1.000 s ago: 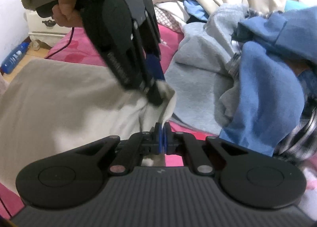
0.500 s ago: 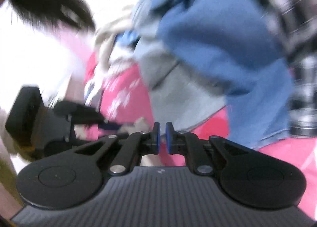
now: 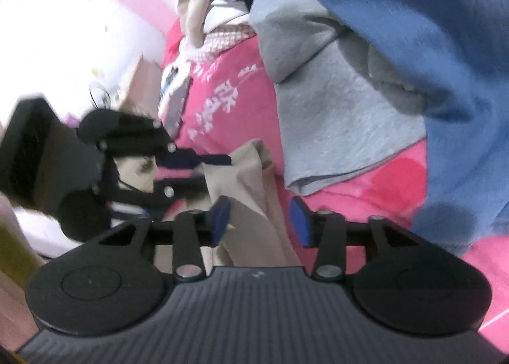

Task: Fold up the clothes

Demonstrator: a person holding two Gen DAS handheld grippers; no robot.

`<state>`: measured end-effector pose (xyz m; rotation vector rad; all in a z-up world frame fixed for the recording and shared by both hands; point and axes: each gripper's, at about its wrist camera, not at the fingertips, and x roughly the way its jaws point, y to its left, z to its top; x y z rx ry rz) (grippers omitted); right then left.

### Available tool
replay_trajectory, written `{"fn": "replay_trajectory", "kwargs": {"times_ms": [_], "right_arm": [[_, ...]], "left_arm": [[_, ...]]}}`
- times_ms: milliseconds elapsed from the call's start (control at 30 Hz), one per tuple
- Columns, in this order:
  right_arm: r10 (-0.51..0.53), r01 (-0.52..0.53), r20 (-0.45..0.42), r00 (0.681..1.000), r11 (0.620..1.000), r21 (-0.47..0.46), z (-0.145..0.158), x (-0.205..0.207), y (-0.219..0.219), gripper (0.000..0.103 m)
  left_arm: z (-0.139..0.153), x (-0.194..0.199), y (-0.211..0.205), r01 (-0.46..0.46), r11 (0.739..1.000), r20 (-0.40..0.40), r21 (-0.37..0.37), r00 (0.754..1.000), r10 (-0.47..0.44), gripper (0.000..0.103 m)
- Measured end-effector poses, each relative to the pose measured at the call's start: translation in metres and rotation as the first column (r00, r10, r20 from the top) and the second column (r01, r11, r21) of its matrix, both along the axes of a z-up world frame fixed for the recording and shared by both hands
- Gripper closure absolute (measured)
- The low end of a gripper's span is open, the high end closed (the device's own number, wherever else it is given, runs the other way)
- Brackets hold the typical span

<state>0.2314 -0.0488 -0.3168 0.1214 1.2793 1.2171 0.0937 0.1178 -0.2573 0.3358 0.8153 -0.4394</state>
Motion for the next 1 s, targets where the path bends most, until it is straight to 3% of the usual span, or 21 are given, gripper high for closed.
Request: {"fn": "replay_trajectory", "kwargs": {"times_ms": [133, 200, 233, 267, 300, 367, 400, 567, 633, 667, 733, 800, 900, 967, 1000], "right_arm": [[0.009, -0.006, -0.109, 0.994, 1.0, 0.024, -0.018, 0.006, 0.008, 0.059], [0.012, -0.003, -0.171, 0.985, 0.999, 0.055, -0.026, 0.009, 0.011, 0.075], [0.027, -0.016, -0.164, 0.986, 0.998, 0.063, -0.025, 0.008, 0.013, 0.089], [0.041, -0.03, -0.156, 0.987, 0.997, 0.071, -0.023, 0.007, 0.015, 0.093], [0.05, -0.044, -0.109, 0.993, 0.997, 0.057, -0.019, 0.004, 0.017, 0.096], [0.046, -0.045, -0.039, 0.998, 0.999, 0.031, -0.011, 0.001, 0.018, 0.099], [0.033, -0.033, -0.016, 0.999, 0.999, 0.021, -0.008, 0.001, 0.017, 0.099], [0.044, -0.043, 0.083, 0.996, 0.999, -0.017, 0.002, -0.008, 0.016, 0.099], [0.072, -0.065, 0.164, 0.984, 0.997, -0.047, 0.009, -0.014, 0.02, 0.099], [0.112, -0.093, 0.242, 0.964, 0.992, -0.087, 0.012, -0.02, 0.025, 0.099], [0.222, -0.163, 0.395, 0.891, 0.971, -0.176, 0.018, -0.037, 0.037, 0.099], [0.35, -0.226, 0.542, 0.764, 0.932, -0.283, 0.021, -0.062, 0.049, 0.099], [0.487, -0.252, 0.688, 0.538, 0.872, -0.42, 0.014, -0.099, 0.062, 0.099], [0.519, -0.232, 0.717, 0.466, 0.853, -0.467, 0.001, -0.115, 0.066, 0.099], [0.52, -0.216, 0.719, 0.46, 0.852, -0.478, -0.003, -0.118, 0.067, 0.099]], "left_arm": [[0.0, -0.003, -0.001, 0.014, 1.0, 0.017, 0.018, 1.0, -0.014, 0.09], [0.0, -0.003, 0.0, 0.007, 1.0, -0.001, 0.025, 1.0, -0.007, 0.09], [-0.001, -0.003, 0.001, 0.001, 1.0, -0.014, 0.027, 1.0, 0.0, 0.089], [-0.001, -0.003, 0.002, -0.006, 1.0, -0.028, 0.028, 1.0, 0.006, 0.084], [-0.002, -0.002, 0.002, -0.012, 0.999, -0.041, 0.03, 0.999, 0.013, 0.081], [-0.003, 0.0, 0.003, -0.043, 0.999, -0.078, 0.027, 0.996, 0.045, 0.058], [-0.003, 0.001, 0.004, -0.063, 0.998, -0.099, 0.024, 0.993, 0.065, 0.054], [-0.006, 0.011, 0.007, -0.133, 0.991, -0.171, -0.011, 0.977, 0.129, 0.054], [-0.007, 0.012, 0.006, -0.148, 0.989, -0.182, -0.017, 0.973, 0.143, 0.062], [-0.008, 0.013, 0.006, -0.156, 0.988, -0.188, -0.02, 0.971, 0.15, 0.07], [-0.009, 0.015, 0.005, -0.168, 0.986, -0.195, -0.023, 0.968, 0.16, 0.078], [-0.007, 0.014, 0.005, -0.172, 0.985, -0.187, -0.022, 0.968, 0.165, 0.084], [-0.005, 0.016, 0.007, -0.182, 0.983, -0.207, -0.034, 0.963, 0.171, 0.087], [-0.007, 0.017, 0.007, -0.165, 0.986, -0.22, -0.03, 0.963, 0.155, 0.086], [-0.008, 0.018, 0.008, -0.158, 0.987, -0.227, -0.035, 0.963, 0.146, 0.084]]}}
